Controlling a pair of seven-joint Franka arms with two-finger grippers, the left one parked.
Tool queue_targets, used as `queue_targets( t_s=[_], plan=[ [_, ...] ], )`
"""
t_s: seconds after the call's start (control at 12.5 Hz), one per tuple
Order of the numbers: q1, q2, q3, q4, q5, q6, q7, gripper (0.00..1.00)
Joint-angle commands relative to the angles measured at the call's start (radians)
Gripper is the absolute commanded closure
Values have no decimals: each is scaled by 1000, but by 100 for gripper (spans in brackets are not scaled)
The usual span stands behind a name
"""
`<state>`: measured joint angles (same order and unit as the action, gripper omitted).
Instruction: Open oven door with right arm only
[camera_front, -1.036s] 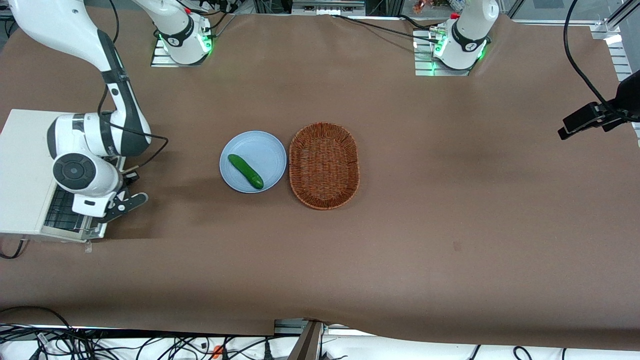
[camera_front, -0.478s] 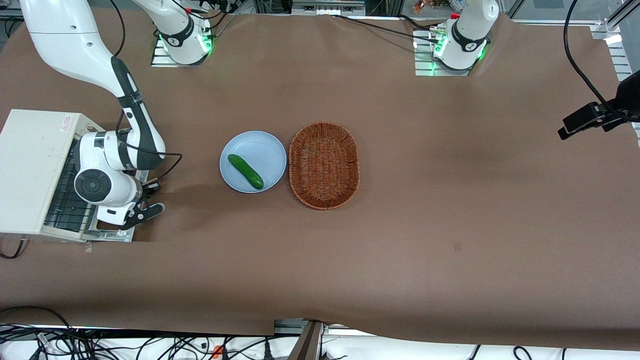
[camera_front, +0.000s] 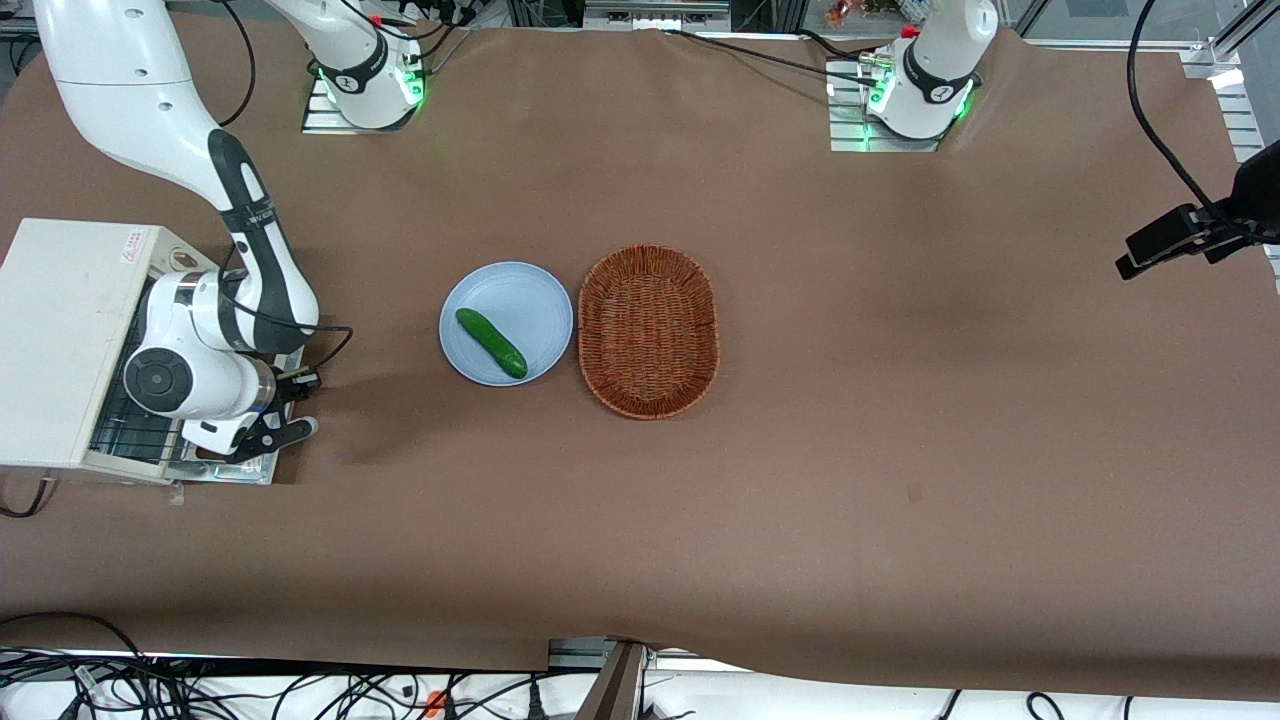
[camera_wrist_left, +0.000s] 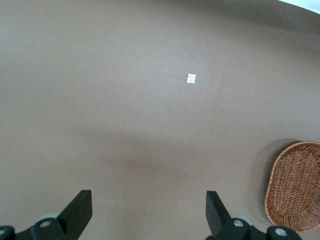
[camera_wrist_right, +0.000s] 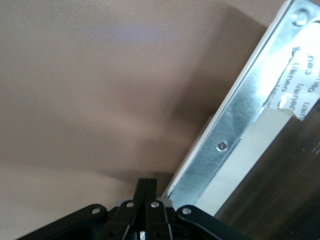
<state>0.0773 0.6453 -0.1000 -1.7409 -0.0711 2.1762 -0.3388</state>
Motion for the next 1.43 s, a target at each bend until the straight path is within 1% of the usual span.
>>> queue_targets(
  t_s=[0.0, 0.16, 0.24, 0.32, 0.4, 0.64, 0.96, 1.2, 1.28, 1.36],
  plan=[
    [-13, -6, -17, -15, -10, -39, 70, 100],
    [-10, -6, 6, -14, 49, -82, 156, 100],
    [-10, -7, 26, -12, 71, -105, 202, 100],
    [-8, -7, 40, -11, 79, -110, 237, 100],
    [-5, -7, 55, -9, 79, -110, 263, 100],
    [15, -12, 62, 6, 80, -137, 281, 100],
    [64, -19, 62, 67, 82, -240, 316, 100],
    [65, -21, 62, 133, 79, -314, 302, 100],
    [65, -27, 60, 167, 79, -340, 299, 70],
    [64, -29, 60, 207, 77, -377, 296, 58]
  ],
)
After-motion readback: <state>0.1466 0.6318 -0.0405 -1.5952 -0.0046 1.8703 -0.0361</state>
